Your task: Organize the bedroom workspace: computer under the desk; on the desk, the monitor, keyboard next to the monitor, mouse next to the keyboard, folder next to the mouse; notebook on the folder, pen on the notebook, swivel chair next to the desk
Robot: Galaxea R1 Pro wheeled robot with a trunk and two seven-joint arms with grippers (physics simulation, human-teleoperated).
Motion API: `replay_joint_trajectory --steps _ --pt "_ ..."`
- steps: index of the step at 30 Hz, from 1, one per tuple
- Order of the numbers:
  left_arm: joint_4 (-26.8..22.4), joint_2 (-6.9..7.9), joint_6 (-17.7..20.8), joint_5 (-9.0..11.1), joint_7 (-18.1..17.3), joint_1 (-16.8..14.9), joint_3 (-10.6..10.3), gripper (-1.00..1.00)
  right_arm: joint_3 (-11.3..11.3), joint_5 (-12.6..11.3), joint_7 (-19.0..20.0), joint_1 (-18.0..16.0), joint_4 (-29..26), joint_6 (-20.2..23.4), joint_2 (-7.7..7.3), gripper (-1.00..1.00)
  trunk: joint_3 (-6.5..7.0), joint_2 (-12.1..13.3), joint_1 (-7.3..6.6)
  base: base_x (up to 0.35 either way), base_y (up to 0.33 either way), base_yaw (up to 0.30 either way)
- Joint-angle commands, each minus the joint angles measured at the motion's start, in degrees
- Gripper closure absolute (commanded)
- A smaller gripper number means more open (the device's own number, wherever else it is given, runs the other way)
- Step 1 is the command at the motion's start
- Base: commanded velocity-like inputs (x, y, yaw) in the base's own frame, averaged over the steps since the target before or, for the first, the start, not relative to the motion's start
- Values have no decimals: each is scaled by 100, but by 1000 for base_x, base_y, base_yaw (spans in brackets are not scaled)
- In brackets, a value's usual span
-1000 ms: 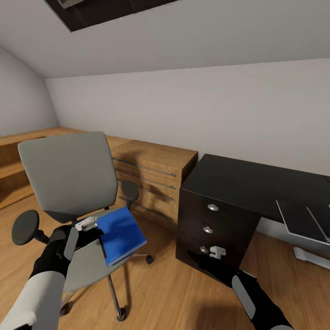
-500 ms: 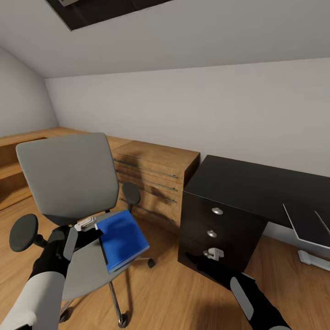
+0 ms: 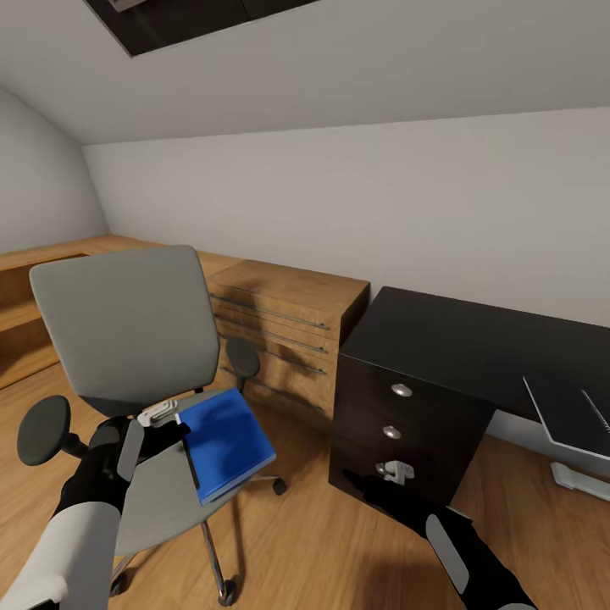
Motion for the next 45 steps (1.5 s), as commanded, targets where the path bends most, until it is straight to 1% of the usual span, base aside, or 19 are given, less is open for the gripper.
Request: replay_joint_trajectory --steps 1,6,12,18,26,41,45 --pt "-4 -1 23 63 57 -3 1 -100 6 -60 -1 -2 -4 48 -3 -100 -6 -3 -1 0 0 0" --pt "-2 -2 22 63 56 -3 0 -100 7 -60 2 -2 -3 48 -2 -100 -1 -3 -1 0 0 -21" --pt "11 -2 30 67 55 -3 4 -100 8 -60 14 -2 1 48 0 -100 28 -3 -1 0 0 -131" --pt "165 -1 11 71 56 -3 8 -100 8 -60 14 -2 4 48 4 -100 38 -3 -1 0 0 -45" --pt "214 -1 5 71 55 -3 8 -100 8 -60 15 -2 6 48 5 -100 69 -3 -1 0 0 -101" --pt "228 -5 24 71 49 -3 8 -100 8 -60 16 -2 6 48 5 -100 74 -3 -1 0 0 -19" --pt "307 -3 13 71 44 -3 8 -100 8 -60 12 -2 6 48 5 -100 74 -3 -1 0 0 -13"
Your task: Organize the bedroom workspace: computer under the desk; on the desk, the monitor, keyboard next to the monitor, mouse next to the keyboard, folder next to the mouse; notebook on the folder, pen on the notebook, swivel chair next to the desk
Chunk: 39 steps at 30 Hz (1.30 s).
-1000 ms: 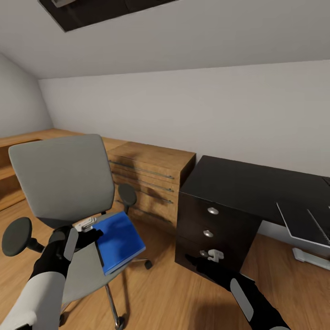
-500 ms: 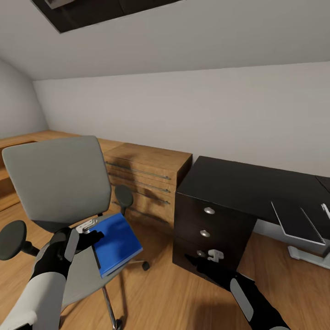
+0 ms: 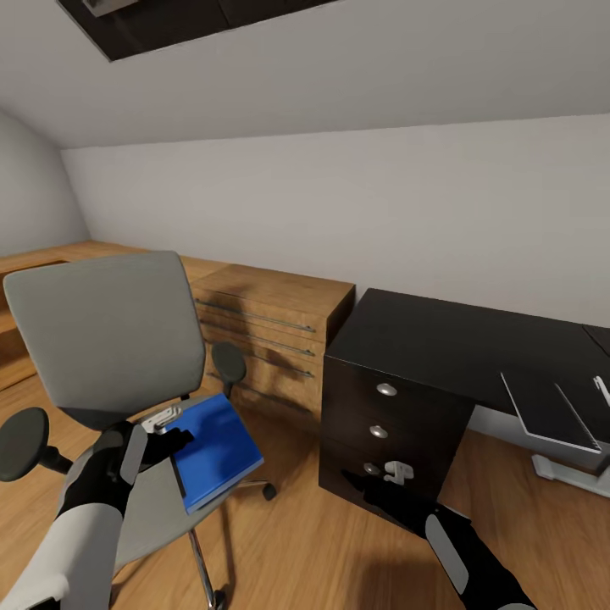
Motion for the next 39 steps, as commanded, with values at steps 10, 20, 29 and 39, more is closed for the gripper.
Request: replay_joint_trajectory --steps 10,20,29,39 --pt "171 2 -5 68 53 -3 2 -100 6 -60 -2 -2 -5 48 -3 -100 -6 -3 -1 0 0 -2" --pt "294 2 -17 71 38 -3 2 -100 7 -60 0 -2 -5 48 -3 -100 -6 -3 -1 0 0 0" --pt "466 -2 -20 79 26 -3 2 -100 13 -60 4 -2 -5 48 -3 -100 -6 -3 -1 0 0 -43" --pt "582 1 -20 80 29 -3 2 -100 14 -60 2 -2 3 48 4 -100 -6 -3 -1 0 0 -16"
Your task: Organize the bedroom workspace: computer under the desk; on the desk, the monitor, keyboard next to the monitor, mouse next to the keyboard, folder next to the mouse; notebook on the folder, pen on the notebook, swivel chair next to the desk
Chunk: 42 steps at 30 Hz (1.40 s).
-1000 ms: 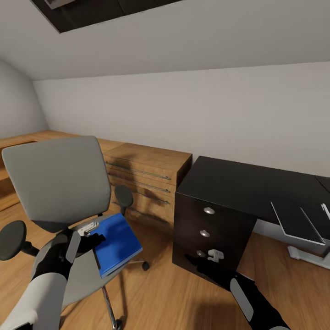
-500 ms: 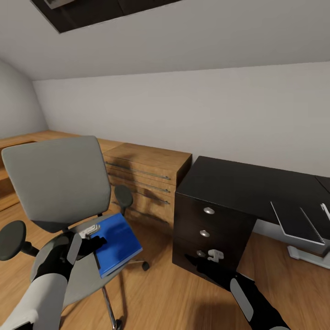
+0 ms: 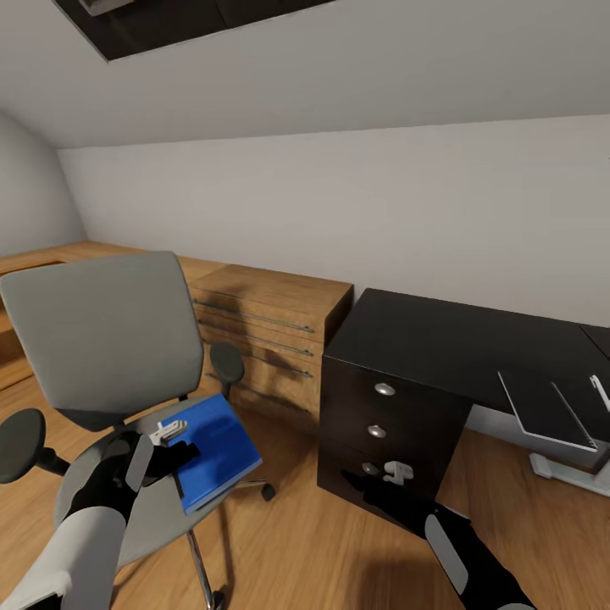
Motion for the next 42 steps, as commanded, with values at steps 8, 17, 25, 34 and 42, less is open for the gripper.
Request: replay_joint_trajectory --steps 8,17,25,34,42 --pt "39 -3 27 44 53 1 4 -100 6 -60 -1 -2 -3 48 -2 -100 -7 -2 0 0 0 -73" --pt "42 -3 27 44 54 1 4 -100 6 -60 -1 -2 -4 48 -2 -100 -7 -2 0 0 0 -6" --pt "43 -3 27 43 55 1 4 -100 6 -60 0 -2 -3 48 -4 -100 -7 -2 0 0 0 0" --pt "43 -3 27 44 55 1 4 -100 6 -60 0 -2 -3 48 -2 -100 15 -2 0 0 0 -48" --pt "43 -3 27 37 53 1 4 -100 6 -60 0 -2 -3 48 -2 -100 21 -2 0 0 0 -11"
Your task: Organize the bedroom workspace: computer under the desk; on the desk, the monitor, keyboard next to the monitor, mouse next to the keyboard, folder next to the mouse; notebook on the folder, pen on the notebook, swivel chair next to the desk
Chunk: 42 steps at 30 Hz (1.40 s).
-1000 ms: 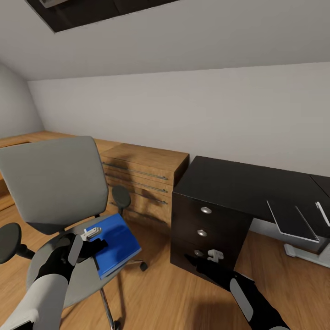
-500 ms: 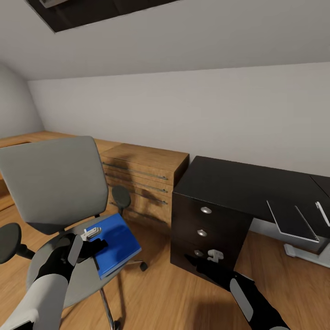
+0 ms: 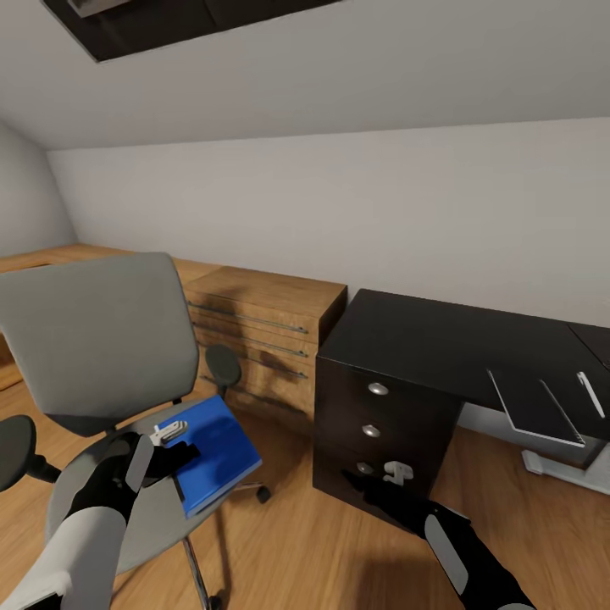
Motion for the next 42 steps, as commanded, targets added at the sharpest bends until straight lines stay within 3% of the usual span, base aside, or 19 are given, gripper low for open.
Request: replay_joint_trajectory --steps 1,42 --pt "26 -3 25 32 53 1 4 -100 6 -59 -1 -2 -5 48 -3 -100 -3 -2 0 0 0 -63" --pt "26 -8 25 48 55 1 4 -100 6 -51 -5 -2 0 48 -3 -100 83 -2 0 0 0 -52"
